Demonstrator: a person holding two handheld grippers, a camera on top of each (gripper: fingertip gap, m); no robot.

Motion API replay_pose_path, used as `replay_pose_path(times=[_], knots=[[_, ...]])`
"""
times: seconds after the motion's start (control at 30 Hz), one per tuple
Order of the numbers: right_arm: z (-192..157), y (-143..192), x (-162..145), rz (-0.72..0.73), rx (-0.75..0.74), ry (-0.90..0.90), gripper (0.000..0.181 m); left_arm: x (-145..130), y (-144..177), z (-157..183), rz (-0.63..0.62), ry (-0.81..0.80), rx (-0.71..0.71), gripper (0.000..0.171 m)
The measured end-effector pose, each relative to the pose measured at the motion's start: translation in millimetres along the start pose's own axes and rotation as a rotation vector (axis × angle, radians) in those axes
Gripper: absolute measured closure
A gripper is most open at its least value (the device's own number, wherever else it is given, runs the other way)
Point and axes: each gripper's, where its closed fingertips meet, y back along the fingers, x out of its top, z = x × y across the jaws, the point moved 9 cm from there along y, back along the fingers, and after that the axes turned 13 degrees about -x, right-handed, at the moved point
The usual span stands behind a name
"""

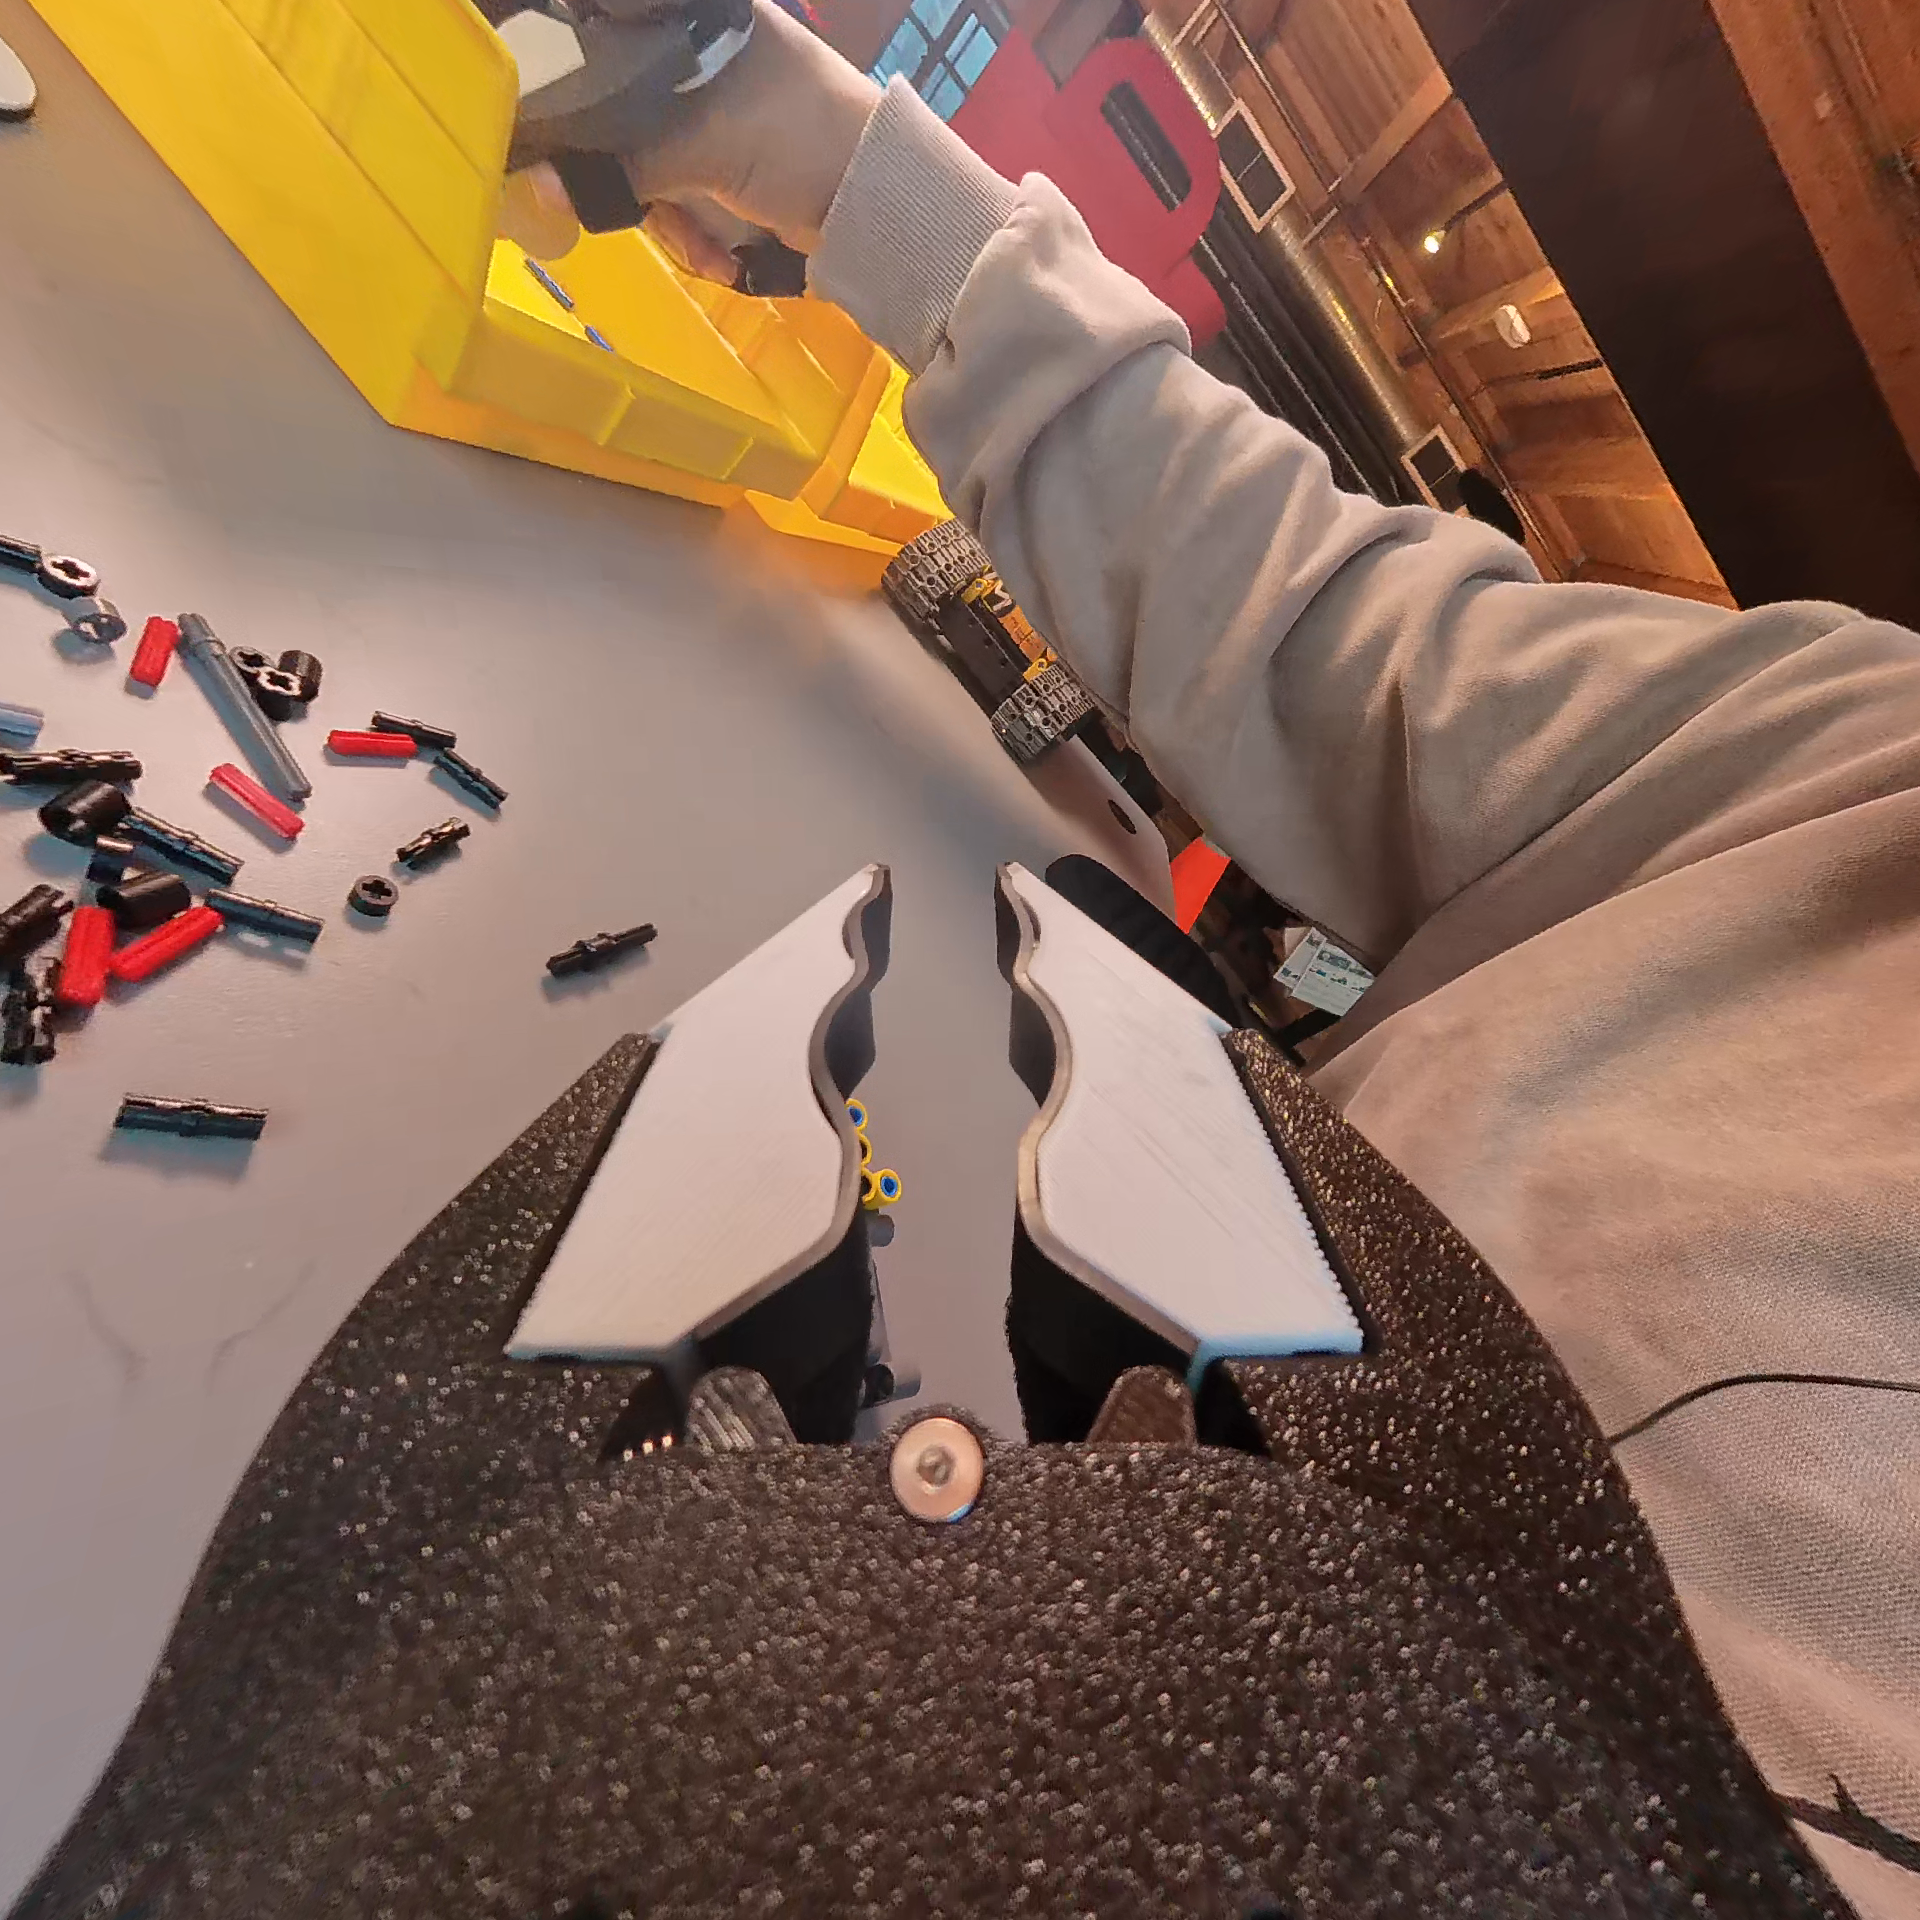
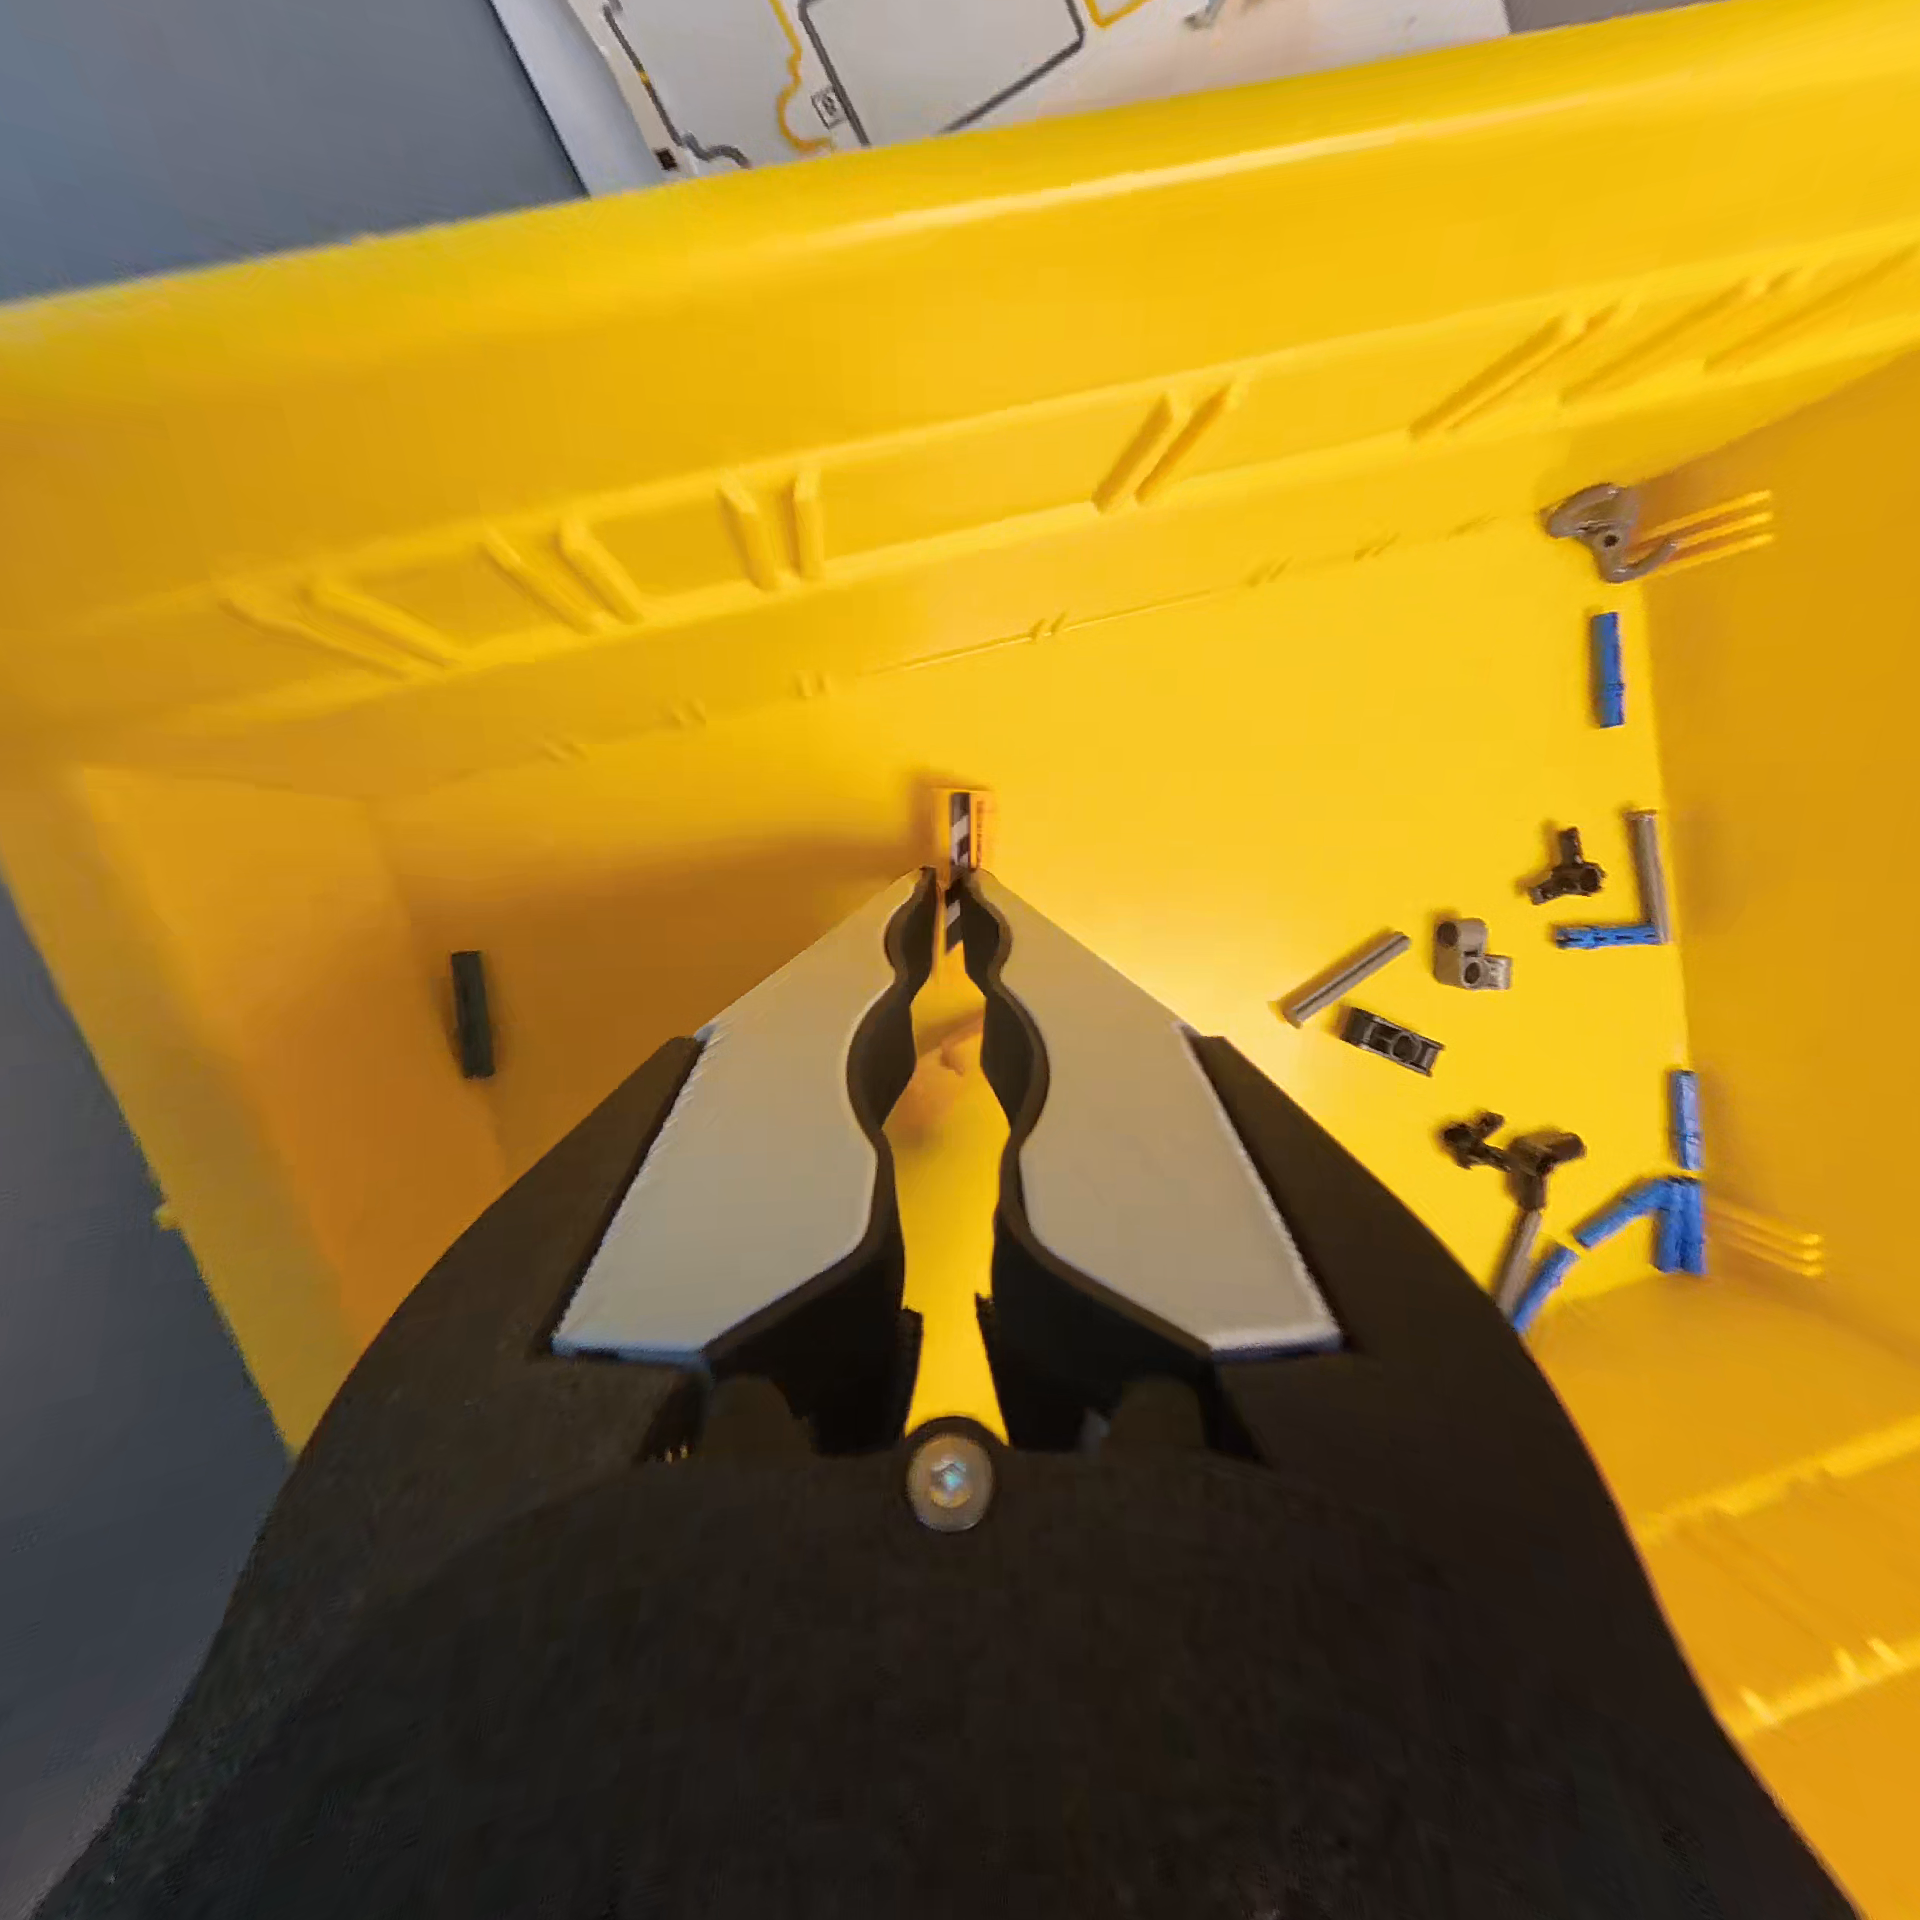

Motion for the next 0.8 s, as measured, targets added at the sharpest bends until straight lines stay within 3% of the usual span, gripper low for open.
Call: replay_pose_path(times=[0.13,0.2,0.53,0.8], knots=[[-3,9,0,-0.080,0.394,-0.245,0.181,1,2,-2,0.013,0.020,-0.011,0.152],[0,6,-7,-0.147,0.463,-0.318,0.181,1,2,-2,0.012,0.026,-0.015,0.151],[18,-1,-15,-0.185,0.306,-0.370,0.171,0,2,-6,0.021,0.064,-0.030,0.151],[16,61,-6,-0.055,-0.039,-0.249,0.167,1,5,-7,0.044,0.084,-0.042,0.151]])
